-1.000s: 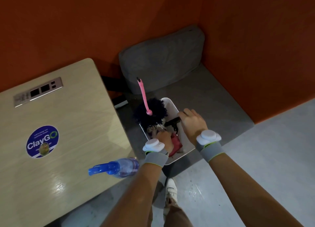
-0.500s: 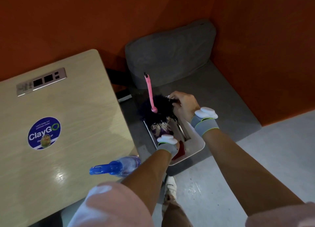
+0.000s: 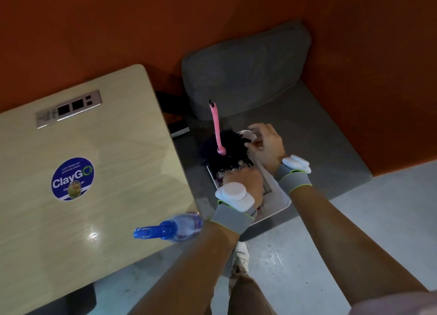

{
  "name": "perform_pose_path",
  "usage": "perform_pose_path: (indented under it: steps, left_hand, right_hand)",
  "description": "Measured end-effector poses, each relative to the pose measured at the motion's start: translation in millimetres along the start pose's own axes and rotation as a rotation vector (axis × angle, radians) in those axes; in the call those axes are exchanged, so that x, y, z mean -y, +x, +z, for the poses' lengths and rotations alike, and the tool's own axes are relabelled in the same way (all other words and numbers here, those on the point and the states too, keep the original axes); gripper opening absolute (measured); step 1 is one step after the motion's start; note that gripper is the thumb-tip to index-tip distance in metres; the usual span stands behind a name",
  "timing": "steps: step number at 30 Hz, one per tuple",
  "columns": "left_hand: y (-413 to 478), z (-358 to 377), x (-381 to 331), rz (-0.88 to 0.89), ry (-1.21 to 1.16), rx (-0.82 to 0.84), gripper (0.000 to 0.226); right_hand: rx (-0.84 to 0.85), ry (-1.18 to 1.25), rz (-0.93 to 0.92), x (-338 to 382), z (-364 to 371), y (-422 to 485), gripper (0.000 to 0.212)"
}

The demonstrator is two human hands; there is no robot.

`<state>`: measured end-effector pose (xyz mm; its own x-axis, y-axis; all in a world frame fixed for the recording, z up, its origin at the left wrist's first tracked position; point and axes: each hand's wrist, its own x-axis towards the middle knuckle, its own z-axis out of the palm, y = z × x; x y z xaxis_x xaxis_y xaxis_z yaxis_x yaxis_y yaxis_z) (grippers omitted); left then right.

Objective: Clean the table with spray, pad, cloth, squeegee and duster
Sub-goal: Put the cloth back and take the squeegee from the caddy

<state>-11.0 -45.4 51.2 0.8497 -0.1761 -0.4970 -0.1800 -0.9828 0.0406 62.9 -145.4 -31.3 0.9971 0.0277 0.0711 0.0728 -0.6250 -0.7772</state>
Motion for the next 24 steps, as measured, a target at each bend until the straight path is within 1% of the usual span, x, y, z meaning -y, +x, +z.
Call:
perform_pose_path:
  steps: [1, 3, 4, 5, 7, 8, 10, 12, 14, 16, 17, 18, 21, 24]
  left_hand:
    - [-3.7, -3.8, 1.7, 0.044, -0.018, -0.071, 0.013]
    - [-11.6, -16.5, 9.6, 0.070, 0.037, -0.187, 0.035]
    - [-17.0, -25.1, 14.0, 0.080, 0.055, -0.218, 0.039]
    - [-21.8, -32.0, 19.8, 0.076, 0.073, -0.215, 0.041]
    - [-28.7, -44.2, 31.1, 0.064, 0.117, -0.149, 0.041]
    - [-32.6, -48.1, 36.2, 0.064, 0.131, -0.116, 0.038]
    - [-38.8, -56.0, 42.2, 0.087, 0.150, -0.104, 0.031]
    - [-48.5, -62.6, 49.9, 0.115, 0.167, -0.121, 0.030]
    - [-60.7, -70.6, 57.9, 0.150, 0.182, -0.159, 0.034]
    - [-77.3, -81.5, 74.4, 0.204, 0.179, -0.219, 0.034]
    - [-85.6, -85.1, 81.9, 0.237, 0.173, -0.214, 0.033]
    - [-95.5, -89.1, 92.4, 0.273, 0.155, -0.202, 0.033]
    - [-125.5, -92.6, 123.1, 0.361, 0.118, -0.093, 0.035]
    - [-142.4, -83.3, 141.6, 0.367, 0.131, -0.031, 0.034]
  right_hand:
    - [-0.004, -0.002, 0.012, 0.0, 0.1, -0.2, 0.039]
    - [0.003, 0.005, 0.029, 6.9, 2.3, -2.1, 0.037]
    - [0.003, 0.001, 0.039, 10.3, 3.7, -2.5, 0.036]
    - [0.001, -0.008, 0.055, 14.3, 6.1, -2.7, 0.035]
    - [-0.009, -0.030, 0.097, 22.7, 12.9, -3.4, 0.032]
    - [-0.017, -0.039, 0.109, 26.8, 16.4, -4.3, 0.031]
    - [-0.029, -0.067, 0.142, 28.7, 20.0, -3.9, 0.029]
    - [-0.023, -0.097, 0.168, 33.3, 23.3, -3.1, 0.028]
    - [-0.029, -0.107, 0.187, 37.3, 25.6, -3.2, 0.027]
    - [-0.042, -0.125, 0.189, 45.4, 26.2, -3.1, 0.026]
    - [-0.044, -0.130, 0.199, 43.8, 26.0, -3.9, 0.025]
    - [-0.044, -0.137, 0.203, 45.1, 25.3, -4.3, 0.024]
    - [-0.034, -0.146, 0.186, 44.1, 24.3, -7.9, 0.022]
    - [-0.029, -0.143, 0.169, 40.0, 24.8, -10.4, 0.019]
